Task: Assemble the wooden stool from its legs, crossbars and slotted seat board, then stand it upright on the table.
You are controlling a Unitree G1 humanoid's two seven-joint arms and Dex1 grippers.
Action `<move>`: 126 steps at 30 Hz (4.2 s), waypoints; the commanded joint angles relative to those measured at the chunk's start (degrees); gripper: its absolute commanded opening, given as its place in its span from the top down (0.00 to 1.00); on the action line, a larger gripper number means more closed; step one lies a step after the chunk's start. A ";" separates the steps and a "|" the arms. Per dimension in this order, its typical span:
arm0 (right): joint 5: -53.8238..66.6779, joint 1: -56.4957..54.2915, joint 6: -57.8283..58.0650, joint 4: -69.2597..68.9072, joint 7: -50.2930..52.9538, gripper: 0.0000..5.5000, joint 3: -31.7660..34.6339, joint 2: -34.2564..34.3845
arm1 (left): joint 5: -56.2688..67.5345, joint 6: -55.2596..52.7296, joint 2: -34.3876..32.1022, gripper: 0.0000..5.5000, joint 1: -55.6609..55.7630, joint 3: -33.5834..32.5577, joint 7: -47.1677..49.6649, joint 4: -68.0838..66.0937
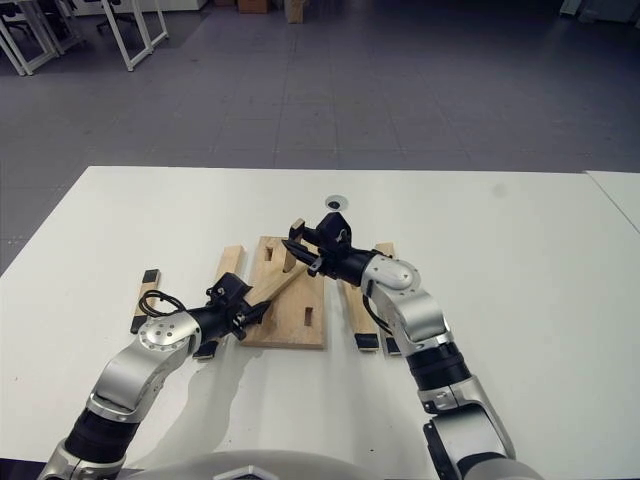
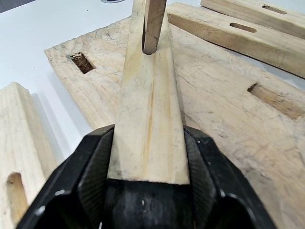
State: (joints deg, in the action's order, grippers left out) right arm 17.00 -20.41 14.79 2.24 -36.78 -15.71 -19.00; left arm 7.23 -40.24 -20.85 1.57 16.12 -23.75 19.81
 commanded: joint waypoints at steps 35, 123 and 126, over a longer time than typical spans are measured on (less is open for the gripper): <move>2.16 -5.93 28.98 -22.59 12.94 0.54 4.88 7.56 | -0.28 0.41 0.36 0.63 0.28 -0.13 -0.46 1.14; 16.35 -27.58 27.23 6.77 9.32 0.35 15.16 14.51 | -1.27 -1.44 0.56 0.63 1.38 0.93 -0.70 1.64; 11.55 -16.15 34.41 9.13 7.14 0.35 5.93 9.75 | -1.26 -1.49 0.69 0.63 1.45 0.87 -0.50 1.50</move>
State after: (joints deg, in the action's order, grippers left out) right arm 31.42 -42.06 44.40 9.46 -28.86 -4.99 -6.09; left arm 6.18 -41.90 -20.17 2.61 16.94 -24.27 21.01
